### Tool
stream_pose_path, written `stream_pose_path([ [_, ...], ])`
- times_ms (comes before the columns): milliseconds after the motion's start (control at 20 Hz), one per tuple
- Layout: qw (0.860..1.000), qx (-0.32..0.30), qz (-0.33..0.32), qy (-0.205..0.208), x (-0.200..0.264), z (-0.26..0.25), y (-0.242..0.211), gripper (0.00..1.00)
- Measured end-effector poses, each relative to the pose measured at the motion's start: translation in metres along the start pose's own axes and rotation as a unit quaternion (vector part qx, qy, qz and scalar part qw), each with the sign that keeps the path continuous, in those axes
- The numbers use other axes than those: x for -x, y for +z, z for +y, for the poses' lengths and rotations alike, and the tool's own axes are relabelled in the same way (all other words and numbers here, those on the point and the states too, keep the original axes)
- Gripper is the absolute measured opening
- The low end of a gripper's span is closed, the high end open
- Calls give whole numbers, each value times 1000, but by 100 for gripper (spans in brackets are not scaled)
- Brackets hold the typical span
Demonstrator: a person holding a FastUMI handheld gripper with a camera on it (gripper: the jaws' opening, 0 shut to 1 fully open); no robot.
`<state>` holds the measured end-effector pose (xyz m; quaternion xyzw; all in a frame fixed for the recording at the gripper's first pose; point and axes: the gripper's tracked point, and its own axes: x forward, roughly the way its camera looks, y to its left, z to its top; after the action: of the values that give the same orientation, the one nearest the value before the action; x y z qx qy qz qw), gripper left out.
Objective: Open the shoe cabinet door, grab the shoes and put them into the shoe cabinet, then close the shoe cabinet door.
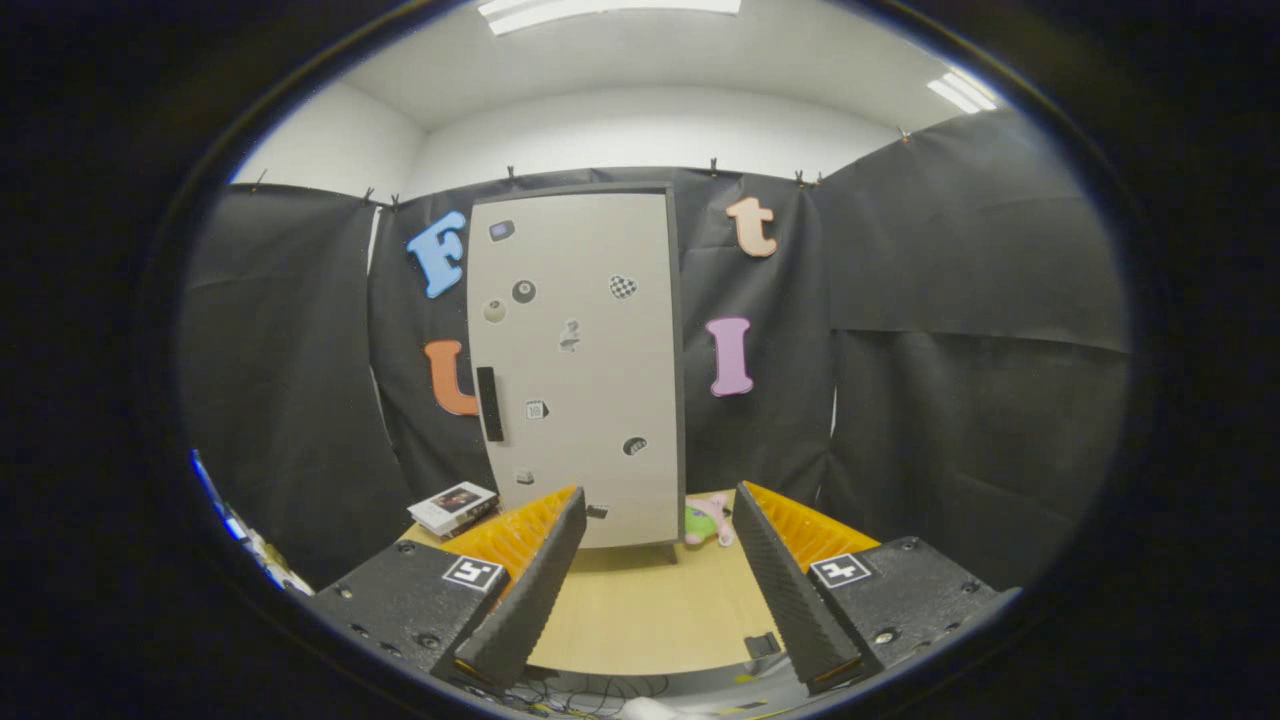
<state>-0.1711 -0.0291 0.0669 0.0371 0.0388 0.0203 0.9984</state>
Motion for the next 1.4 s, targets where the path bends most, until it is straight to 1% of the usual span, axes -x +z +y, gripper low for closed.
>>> stream_pose_path([
  [750, 1000, -3, 6, -12, -14, -7, -9, 97],
  [1400, 1000, 4, 9, -10, -35, 11, -9, 97],
])
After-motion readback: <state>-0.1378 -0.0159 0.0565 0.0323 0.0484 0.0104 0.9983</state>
